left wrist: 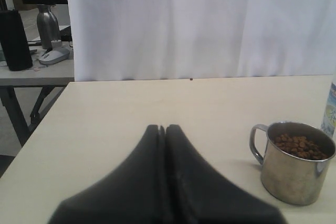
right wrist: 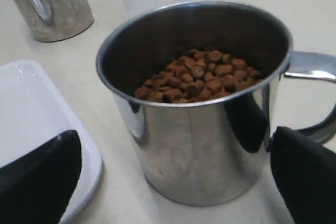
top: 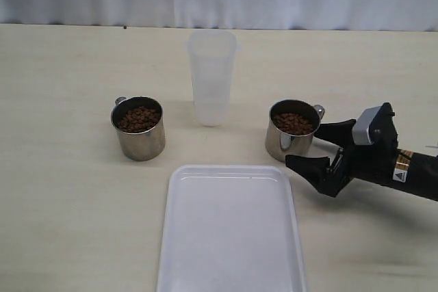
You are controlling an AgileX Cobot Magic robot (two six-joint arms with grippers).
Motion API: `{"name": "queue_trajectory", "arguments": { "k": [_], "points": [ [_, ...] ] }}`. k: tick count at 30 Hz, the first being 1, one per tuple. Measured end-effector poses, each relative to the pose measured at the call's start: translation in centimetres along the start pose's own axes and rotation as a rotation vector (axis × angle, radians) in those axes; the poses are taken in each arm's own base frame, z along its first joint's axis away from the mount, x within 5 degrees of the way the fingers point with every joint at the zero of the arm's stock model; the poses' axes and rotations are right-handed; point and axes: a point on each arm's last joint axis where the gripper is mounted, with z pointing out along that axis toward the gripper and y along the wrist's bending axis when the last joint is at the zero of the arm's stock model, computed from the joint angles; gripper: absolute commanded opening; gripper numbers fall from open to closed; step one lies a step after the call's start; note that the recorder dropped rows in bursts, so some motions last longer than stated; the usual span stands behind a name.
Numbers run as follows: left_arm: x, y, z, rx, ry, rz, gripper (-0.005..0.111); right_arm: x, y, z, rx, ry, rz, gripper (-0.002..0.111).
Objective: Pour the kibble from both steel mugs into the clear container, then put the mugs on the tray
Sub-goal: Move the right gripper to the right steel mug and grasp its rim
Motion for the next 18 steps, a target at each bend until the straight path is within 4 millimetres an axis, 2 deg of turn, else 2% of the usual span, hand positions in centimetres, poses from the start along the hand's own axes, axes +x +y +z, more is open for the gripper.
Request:
{"name": "queue_trajectory", "arguments": {
  "k": [4, 12, 18],
  "points": [
    [0.0, 0.0, 0.0, 0.000, 0.000, 0.000, 0.000, 0.8, -1.1, 0.9, 0.004, -0.007, -0.014, 0.082],
    [0.0, 0.0, 0.0, 0.000, 0.000, 0.000, 0.000, 0.4, -2.5, 1.7, -0.001, -0.032, -0.069, 0.082],
    [0.0, 0.0, 0.0, 0.000, 0.000, 0.000, 0.000, -0.4, -1.6, 3.3, -0.040, -0.043, -0.123, 0.082]
  ]
}}
